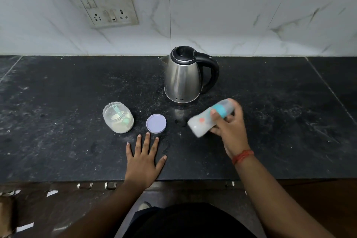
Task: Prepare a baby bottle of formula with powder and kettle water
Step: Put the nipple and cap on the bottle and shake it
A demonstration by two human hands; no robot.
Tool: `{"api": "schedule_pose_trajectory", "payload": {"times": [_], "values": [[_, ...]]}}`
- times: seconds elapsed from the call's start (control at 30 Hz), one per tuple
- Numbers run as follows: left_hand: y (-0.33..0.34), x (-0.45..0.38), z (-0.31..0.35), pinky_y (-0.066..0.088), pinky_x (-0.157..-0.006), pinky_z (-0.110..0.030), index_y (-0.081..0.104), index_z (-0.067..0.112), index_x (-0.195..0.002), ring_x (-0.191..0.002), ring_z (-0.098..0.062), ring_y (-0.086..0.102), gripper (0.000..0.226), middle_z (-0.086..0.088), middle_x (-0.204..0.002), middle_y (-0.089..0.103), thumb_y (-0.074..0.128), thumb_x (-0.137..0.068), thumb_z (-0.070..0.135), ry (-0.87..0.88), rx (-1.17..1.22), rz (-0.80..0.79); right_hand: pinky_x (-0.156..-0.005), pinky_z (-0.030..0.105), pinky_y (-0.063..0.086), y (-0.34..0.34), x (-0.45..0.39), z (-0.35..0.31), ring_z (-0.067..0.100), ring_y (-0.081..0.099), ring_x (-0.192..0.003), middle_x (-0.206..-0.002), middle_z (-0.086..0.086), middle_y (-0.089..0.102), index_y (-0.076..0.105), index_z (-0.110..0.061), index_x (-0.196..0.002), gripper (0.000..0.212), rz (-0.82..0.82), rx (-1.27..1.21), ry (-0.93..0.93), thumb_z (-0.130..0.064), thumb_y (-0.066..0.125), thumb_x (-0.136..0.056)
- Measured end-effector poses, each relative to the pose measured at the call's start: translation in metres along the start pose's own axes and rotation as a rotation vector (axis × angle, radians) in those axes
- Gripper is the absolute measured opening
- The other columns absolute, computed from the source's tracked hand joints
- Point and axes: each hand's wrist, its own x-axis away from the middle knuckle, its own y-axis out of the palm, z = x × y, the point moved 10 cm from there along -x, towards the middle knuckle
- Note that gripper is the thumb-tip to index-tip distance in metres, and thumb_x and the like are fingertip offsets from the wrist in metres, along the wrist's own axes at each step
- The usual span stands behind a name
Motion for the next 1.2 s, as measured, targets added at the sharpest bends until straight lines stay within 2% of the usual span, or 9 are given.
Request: {"api": "schedule_pose_trajectory", "payload": {"times": [0.13,0.27,0.37,0.47,0.6,0.7,0.83,0.93,1.2], "values": [[0.0,0.001,-0.001,0.011,-0.122,-0.068,0.027,0.029,-0.161,-0.158,-0.034,0.014,0.078,-0.007,-0.17,0.022,0.013,-0.098,0.073,0.001,0.004,0.001,-0.076,0.046,0.063,0.023,0.002,0.002,0.024,0.072,-0.104,-0.123,0.013,0.065,0.049,-0.043,-0.134,0.061,-0.218,0.167,0.012,-0.021,0.079,-0.086],[0.0,0.0,0.0,0.012,-0.122,-0.068,0.027,0.029,-0.161,-0.158,-0.034,0.015,0.079,-0.007,-0.17,0.023,0.013,-0.098,0.073,0.0,-0.001,0.004,-0.08,0.048,0.063,0.003,-0.001,0.002,0.024,0.07,-0.11,-0.125,0.01,0.063,0.047,-0.043,-0.135,0.061,-0.028,0.044,-0.007,-0.027,0.079,-0.086],[0.0,0.0,-0.001,0.01,-0.122,-0.067,0.027,0.029,-0.161,-0.158,-0.034,0.015,0.079,-0.007,-0.17,0.021,0.012,-0.098,0.074,0.001,0.002,0.008,-0.076,0.045,0.064,0.024,0.005,0.006,0.024,0.07,-0.108,-0.122,0.007,0.066,0.049,-0.049,-0.133,0.066,-0.193,0.24,-0.023,-0.028,0.083,-0.081],[0.0,0.0,0.0,0.01,-0.122,-0.067,0.028,0.028,-0.161,-0.158,-0.034,0.015,0.079,-0.007,-0.17,0.023,0.013,-0.099,0.073,0.002,0.003,0.012,-0.08,0.047,0.063,0.0,0.003,0.001,0.023,0.069,-0.111,-0.124,0.005,0.064,0.047,-0.044,-0.135,0.062,0.0,0.088,-0.052,-0.027,0.08,-0.085],[0.001,0.0,-0.001,0.01,-0.122,-0.068,0.028,0.028,-0.161,-0.158,-0.034,0.015,0.077,-0.008,-0.17,0.023,0.017,-0.099,0.072,0.006,0.016,0.017,-0.074,0.042,0.064,0.022,0.006,-0.001,0.023,0.069,-0.108,-0.119,0.005,0.066,0.049,-0.046,-0.133,0.064,-0.182,0.243,-0.05,-0.025,0.082,-0.083],[0.0,-0.001,0.0,0.009,-0.122,-0.067,0.026,0.029,-0.162,-0.158,-0.034,0.013,0.078,-0.007,-0.17,0.021,0.013,-0.099,0.074,0.003,0.01,0.016,-0.073,0.037,0.063,0.001,0.003,-0.01,0.02,0.07,-0.107,-0.121,0.006,0.065,0.048,-0.039,-0.134,0.056,0.017,0.096,-0.086,-0.023,0.077,-0.088],[0.001,0.001,-0.002,0.007,-0.122,-0.066,0.024,0.03,-0.162,-0.158,-0.033,0.011,0.078,-0.007,-0.171,0.019,0.014,-0.099,0.074,0.001,0.01,0.01,-0.072,0.038,0.064,0.024,0.005,-0.011,0.018,0.069,-0.105,-0.119,0.003,0.064,0.047,-0.042,-0.137,0.065,-0.174,0.257,-0.087,-0.023,0.081,-0.084],[0.001,-0.001,0.0,0.009,-0.122,-0.067,0.025,0.03,-0.162,-0.158,-0.034,0.012,0.077,-0.007,-0.17,0.021,0.016,-0.099,0.073,0.001,0.009,0.009,-0.076,0.041,0.064,0.001,0.0,-0.016,0.02,0.069,-0.107,-0.123,0.004,0.063,0.046,-0.042,-0.132,0.057,0.03,0.075,-0.099,-0.023,0.077,-0.089],[0.002,0.0,0.0,0.008,-0.122,-0.067,0.024,0.03,-0.162,-0.158,-0.034,0.011,0.078,-0.006,-0.171,0.02,0.013,-0.098,0.074,0.001,0.012,0.002,-0.074,0.041,0.063,0.008,0.002,-0.002,0.021,0.07,-0.109,-0.126,0.008,0.063,0.045,-0.04,-0.136,0.06,0.008,0.046,-0.059,-0.024,0.077,-0.088]]}}
